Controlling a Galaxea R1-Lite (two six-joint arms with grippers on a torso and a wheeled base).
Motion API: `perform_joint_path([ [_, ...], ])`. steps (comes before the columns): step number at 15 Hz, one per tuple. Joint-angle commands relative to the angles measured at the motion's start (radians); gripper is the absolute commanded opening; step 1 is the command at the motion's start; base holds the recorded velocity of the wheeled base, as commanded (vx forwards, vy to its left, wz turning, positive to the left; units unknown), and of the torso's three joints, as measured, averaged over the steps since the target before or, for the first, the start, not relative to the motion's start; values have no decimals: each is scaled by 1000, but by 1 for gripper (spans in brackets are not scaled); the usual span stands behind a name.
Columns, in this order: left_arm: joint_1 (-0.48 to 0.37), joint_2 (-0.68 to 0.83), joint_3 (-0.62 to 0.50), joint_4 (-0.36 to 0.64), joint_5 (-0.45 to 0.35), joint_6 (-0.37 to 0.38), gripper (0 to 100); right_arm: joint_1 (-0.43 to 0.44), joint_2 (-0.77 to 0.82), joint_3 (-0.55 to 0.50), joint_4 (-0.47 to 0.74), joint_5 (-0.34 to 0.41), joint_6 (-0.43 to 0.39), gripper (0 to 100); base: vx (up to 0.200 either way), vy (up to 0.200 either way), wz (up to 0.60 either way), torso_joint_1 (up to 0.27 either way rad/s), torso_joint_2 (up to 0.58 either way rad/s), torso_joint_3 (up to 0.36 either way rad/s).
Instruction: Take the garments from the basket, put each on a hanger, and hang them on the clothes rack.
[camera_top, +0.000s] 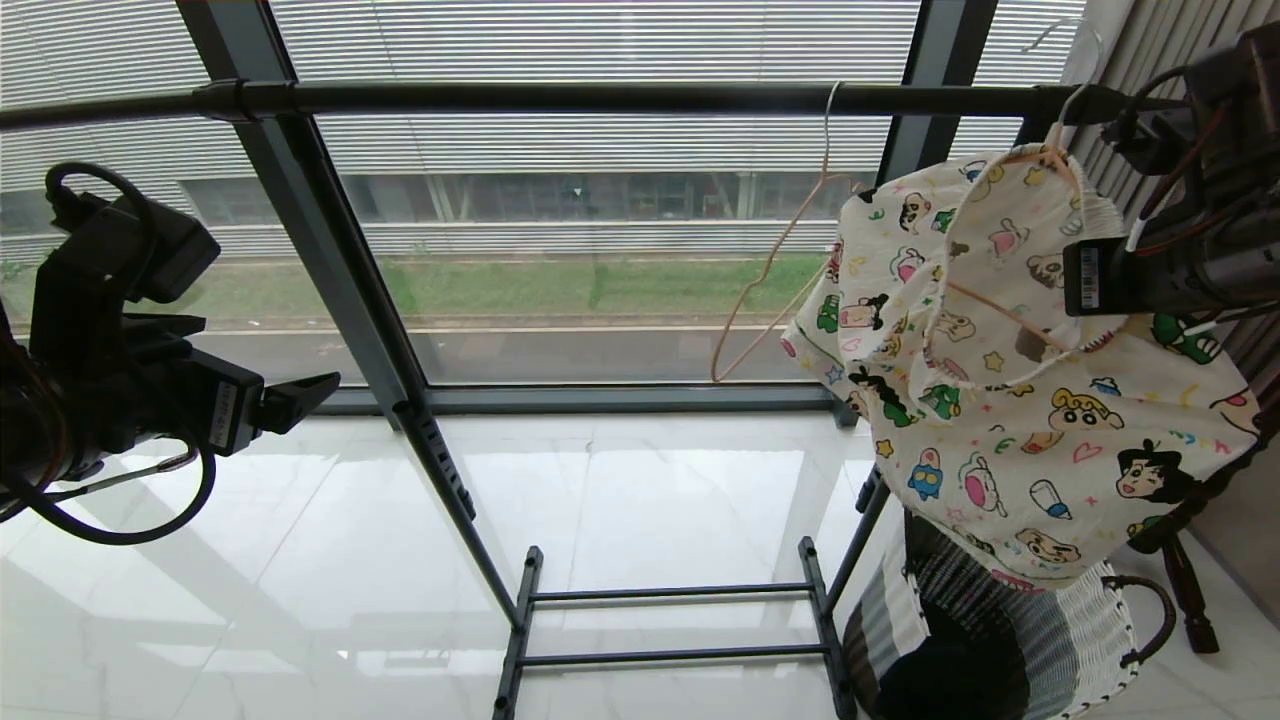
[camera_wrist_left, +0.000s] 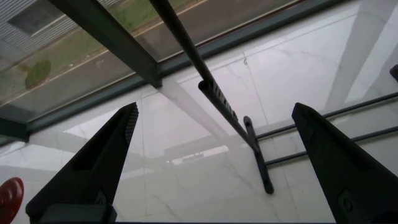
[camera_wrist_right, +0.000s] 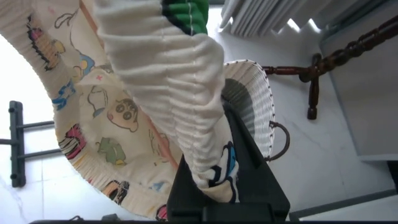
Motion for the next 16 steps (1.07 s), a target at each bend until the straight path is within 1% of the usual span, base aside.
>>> perform_joint_path([
  [1, 1, -2, -1, 0, 1, 0, 100, -2, 56, -51, 0, 0, 0, 0, 0, 0, 0, 0, 0, 0],
  [3, 1, -2, -1, 0, -1, 0, 100, -7, 90, -83, 0, 0, 0, 0, 0, 0, 0, 0, 0, 0],
  [13, -3, -16, 5, -2, -1, 2, 100, -11, 95, -92, 2, -2, 0, 0, 0, 0, 0, 0, 0, 0],
  [16, -3, -22, 13, -2, -1, 2, 100, -11, 93, -92, 2, -2, 0, 0, 200, 0, 0, -2, 1, 1],
])
